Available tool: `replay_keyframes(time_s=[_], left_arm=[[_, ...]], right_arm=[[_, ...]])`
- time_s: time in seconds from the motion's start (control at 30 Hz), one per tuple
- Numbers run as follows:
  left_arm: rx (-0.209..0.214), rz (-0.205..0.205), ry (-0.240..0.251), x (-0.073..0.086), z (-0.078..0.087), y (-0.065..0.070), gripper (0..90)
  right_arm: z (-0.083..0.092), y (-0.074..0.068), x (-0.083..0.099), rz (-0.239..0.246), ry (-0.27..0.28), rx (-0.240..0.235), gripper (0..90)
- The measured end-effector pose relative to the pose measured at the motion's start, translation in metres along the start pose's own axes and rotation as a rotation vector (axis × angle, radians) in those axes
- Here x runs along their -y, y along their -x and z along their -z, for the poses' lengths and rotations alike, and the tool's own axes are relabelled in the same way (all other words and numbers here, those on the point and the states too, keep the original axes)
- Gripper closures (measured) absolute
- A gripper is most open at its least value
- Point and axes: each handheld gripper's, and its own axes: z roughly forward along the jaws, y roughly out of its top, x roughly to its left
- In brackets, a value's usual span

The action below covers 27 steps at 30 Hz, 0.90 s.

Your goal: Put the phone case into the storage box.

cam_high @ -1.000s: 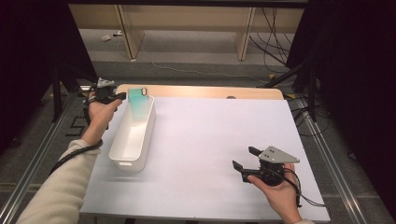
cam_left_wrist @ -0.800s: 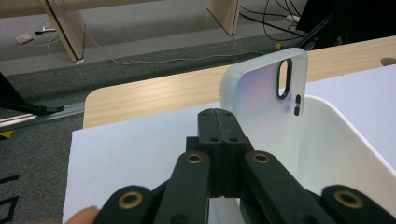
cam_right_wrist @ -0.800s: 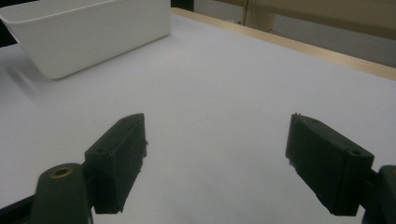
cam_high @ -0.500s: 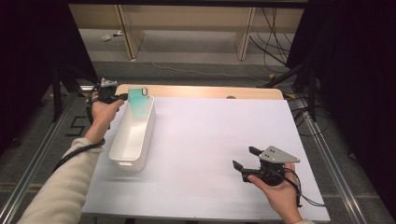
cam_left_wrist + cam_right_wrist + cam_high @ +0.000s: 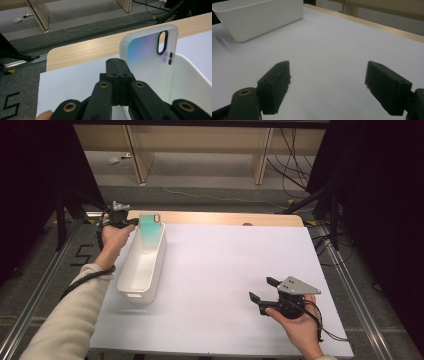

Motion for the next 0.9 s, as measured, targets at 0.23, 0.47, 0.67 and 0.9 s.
replay_keyframes(time_s=[0.23, 0.47, 0.67, 0.9], left_arm=[[-0.014, -0.019, 0.004, -0.002, -0.002, 0.005, 89.6], [-0.039, -0.029, 0.013, 0.001, -0.001, 0.004, 89.6], [-0.032, -0.007, 0.054, 0.001, 0.007, 0.002, 89.5], [-0.011, 0.012, 0.091, 0.004, 0.023, 0.000, 86.3]], right_arm=[[0.001, 0.000, 0.000, -0.001, -0.008, -0.002, 21.6], [0.001, 0.000, 0.000, 0.002, -0.013, -0.003, 21.7], [0.001, 0.000, 0.000, 0.002, -0.013, -0.005, 21.7], [0.002, -0.002, -0.001, -0.019, -0.023, -0.016, 21.7]])
